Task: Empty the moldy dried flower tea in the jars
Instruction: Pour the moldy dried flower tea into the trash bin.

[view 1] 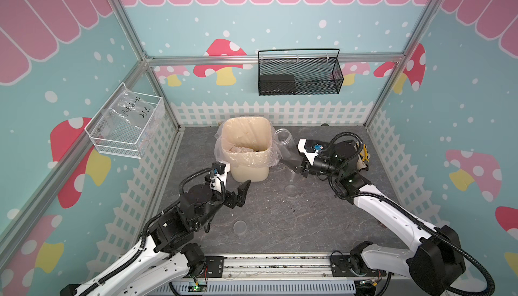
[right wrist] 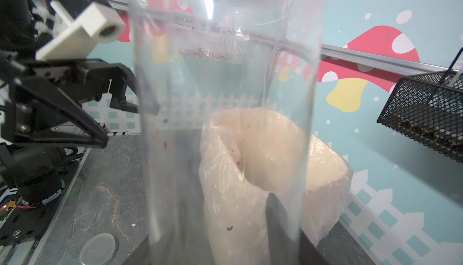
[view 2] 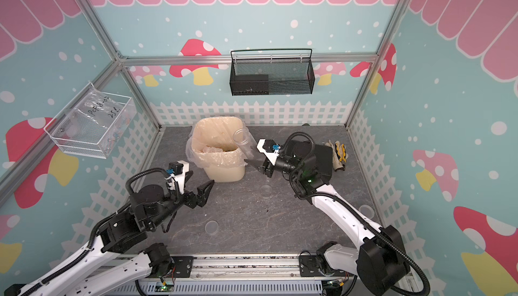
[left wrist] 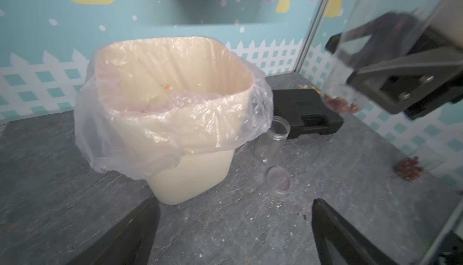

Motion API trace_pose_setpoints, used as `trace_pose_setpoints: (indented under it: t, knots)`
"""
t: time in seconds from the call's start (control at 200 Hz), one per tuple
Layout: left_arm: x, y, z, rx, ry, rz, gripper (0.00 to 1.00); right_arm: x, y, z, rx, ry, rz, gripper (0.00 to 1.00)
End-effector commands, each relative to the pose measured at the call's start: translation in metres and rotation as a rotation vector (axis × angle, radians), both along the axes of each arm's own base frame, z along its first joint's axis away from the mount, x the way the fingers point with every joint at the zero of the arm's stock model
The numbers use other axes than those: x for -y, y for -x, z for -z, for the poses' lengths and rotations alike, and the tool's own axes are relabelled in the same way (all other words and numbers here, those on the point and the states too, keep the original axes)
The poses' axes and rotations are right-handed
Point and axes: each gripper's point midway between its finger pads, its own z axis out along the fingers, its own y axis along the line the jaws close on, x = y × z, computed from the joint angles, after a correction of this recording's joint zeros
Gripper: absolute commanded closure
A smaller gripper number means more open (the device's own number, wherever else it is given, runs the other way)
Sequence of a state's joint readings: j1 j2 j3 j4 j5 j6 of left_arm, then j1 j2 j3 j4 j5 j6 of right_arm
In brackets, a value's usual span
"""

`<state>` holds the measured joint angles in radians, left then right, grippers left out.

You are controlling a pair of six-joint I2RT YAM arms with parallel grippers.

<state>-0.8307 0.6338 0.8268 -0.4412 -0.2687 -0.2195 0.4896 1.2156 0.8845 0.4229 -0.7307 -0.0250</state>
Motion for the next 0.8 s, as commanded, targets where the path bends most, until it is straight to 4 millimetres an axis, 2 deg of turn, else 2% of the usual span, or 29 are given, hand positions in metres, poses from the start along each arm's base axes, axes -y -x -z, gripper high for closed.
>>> trace_pose_setpoints:
  t: [0.0, 0.14, 0.335, 0.455, 0.595, 0.7, 0.795]
  knots:
    - [0.015, 0.026, -0.041, -0.071, 0.164, 0.141, 0.06, 0.008, 0.008, -0.001, 0.017, 0.01, 0.015, 1.0]
    - [0.032, 0.047, -0.082, -0.164, 0.24, 0.275, 0.16, 0.015, 0.022, 0.018, 0.02, 0.05, 0.011, 1.0]
    - [0.062, 0.057, -0.098, -0.326, 0.272, 0.395, 0.35, 0.021, 0.038, 0.036, -0.001, 0.069, -0.002, 1.0]
    - [0.08, 0.056, -0.096, -0.403, 0.283, 0.443, 0.47, 0.023, 0.047, 0.045, -0.018, 0.072, -0.017, 1.0]
    - [0.101, 0.053, -0.083, -0.51, 0.272, 0.481, 0.63, 0.024, 0.055, 0.052, -0.029, 0.074, -0.03, 1.0]
    - [0.11, 0.046, -0.077, -0.549, 0.264, 0.474, 0.68, 0.026, 0.059, 0.055, -0.024, 0.076, -0.035, 1.0]
    - [0.114, 0.04, -0.078, -0.552, 0.263, 0.465, 0.69, 0.026, 0.064, 0.058, -0.018, 0.082, -0.044, 1.0]
